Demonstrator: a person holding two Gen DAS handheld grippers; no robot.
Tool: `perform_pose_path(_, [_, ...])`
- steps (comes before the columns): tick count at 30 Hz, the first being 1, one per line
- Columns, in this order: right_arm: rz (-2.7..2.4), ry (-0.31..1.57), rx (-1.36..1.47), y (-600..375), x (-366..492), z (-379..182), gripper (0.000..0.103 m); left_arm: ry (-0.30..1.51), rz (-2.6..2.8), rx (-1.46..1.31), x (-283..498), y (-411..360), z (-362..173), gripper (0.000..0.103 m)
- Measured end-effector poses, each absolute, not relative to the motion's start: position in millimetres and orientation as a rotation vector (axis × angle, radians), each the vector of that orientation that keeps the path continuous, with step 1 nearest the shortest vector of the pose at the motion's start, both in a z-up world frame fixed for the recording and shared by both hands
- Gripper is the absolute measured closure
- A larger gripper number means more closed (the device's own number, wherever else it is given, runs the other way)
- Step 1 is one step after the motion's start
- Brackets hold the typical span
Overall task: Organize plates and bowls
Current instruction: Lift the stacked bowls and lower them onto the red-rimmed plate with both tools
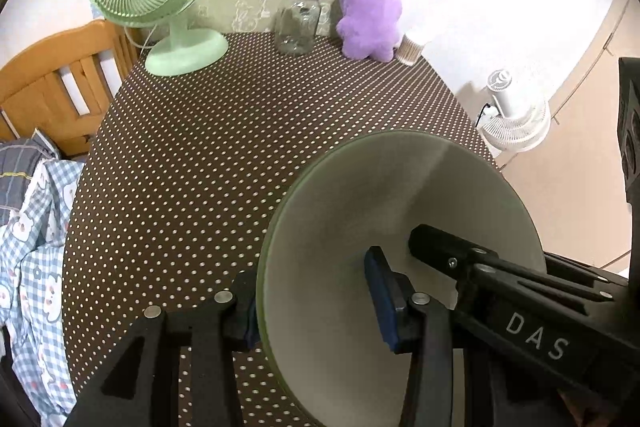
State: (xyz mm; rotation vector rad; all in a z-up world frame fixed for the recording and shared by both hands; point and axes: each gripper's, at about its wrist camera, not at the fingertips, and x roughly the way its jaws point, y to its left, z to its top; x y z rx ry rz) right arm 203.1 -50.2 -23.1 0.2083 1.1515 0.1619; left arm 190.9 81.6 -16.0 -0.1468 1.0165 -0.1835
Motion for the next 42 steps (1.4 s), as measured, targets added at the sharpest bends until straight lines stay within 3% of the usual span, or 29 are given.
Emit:
perform_pose_path(18, [0.174, 1.131, 0.197, -114.3, 202.9, -16.7, 0.063, 1.0, -0.162, -0.16, 197.8, 11.5, -10.8, 0.06])
perform_pose_path(42, [0.177, 1.226, 0.211, -180.8, 229.8, -62.0, 0.063, 1.092, -0.124, -0.188, 223.3, -49.6, -53.4, 0.06])
